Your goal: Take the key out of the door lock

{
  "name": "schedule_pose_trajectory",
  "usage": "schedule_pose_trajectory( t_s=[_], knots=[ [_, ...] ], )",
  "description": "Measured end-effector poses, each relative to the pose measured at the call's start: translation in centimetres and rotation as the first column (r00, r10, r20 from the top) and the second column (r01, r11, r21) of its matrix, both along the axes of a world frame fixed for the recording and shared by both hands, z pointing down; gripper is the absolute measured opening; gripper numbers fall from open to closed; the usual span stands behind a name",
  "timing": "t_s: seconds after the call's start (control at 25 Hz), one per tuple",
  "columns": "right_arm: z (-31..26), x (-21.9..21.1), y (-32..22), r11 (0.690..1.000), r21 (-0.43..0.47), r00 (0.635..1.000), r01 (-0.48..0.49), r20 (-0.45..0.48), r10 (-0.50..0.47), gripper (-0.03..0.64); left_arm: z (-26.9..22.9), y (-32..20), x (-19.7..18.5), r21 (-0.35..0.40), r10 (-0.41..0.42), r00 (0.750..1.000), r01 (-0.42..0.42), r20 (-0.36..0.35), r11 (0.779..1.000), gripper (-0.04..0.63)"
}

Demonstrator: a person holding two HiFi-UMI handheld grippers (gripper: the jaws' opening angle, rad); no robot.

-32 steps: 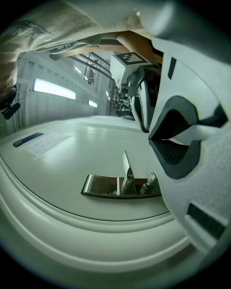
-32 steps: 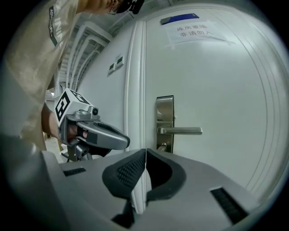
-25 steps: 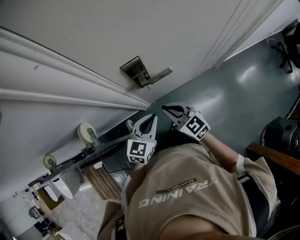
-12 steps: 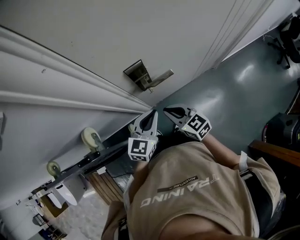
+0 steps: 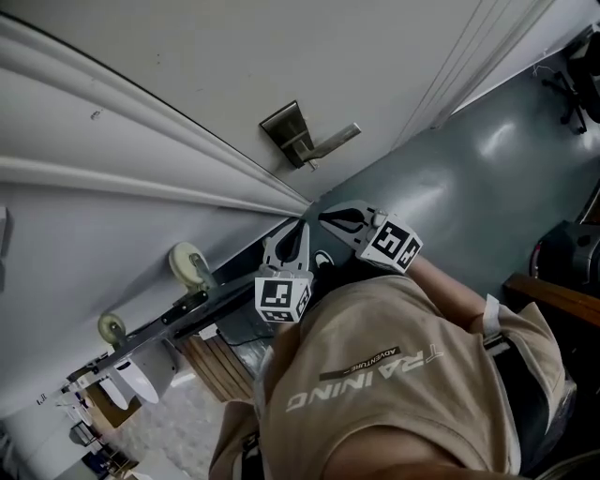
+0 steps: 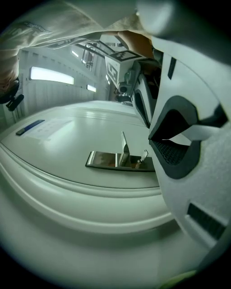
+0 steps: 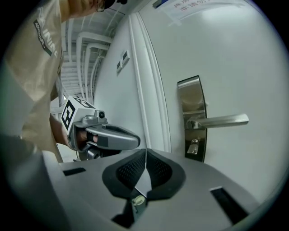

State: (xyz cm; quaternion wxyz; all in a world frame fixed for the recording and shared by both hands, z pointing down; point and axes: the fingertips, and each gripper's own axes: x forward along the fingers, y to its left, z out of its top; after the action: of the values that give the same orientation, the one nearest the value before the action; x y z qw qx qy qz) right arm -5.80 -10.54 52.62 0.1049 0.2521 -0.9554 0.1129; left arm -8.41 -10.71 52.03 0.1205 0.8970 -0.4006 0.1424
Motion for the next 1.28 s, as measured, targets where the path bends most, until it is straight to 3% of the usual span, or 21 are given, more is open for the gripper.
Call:
schedule_pose_trajectory(
  t_s=[0.36,0.52,0.8,1.04,1.28],
  knots=[
    [1.8,0.9,-0.6,0.993,-0.011,0.991,-0.119,-0.057,0.118,0.015,-2.5,-0.1,2.5,0.077,0.139,0.99,-0.137,-0.019,0.988,0.009],
    [0.8,1.4,-1.8,0.982,-0.051,0.983,-0.184,-0.009,0.184,0.015,-3.0,-0.4,1.9,0.074,0.128,0.991,-0.125,-0.029,0.989,0.009],
    [1.5,3.0,-5.4,0.954,-0.055,0.956,-0.294,-0.013,0.293,0.015,-2.9,-1.0,0.2,0.07,0.093,0.995,-0.091,-0.025,0.993,0.009],
    [3.3,4.3,-7.3,0.887,-0.303,0.915,-0.348,0.095,0.391,0.017,-2.7,-1.8,0.6,0.081,0.093,0.995,-0.091,-0.027,0.993,0.009],
    [4.8,4.8,-9.1,0.776,-0.548,0.842,-0.313,0.219,0.493,0.018,-2.5,-2.0,-0.2,0.078,0.039,0.998,-0.035,-0.044,0.996,0.009]
  ],
)
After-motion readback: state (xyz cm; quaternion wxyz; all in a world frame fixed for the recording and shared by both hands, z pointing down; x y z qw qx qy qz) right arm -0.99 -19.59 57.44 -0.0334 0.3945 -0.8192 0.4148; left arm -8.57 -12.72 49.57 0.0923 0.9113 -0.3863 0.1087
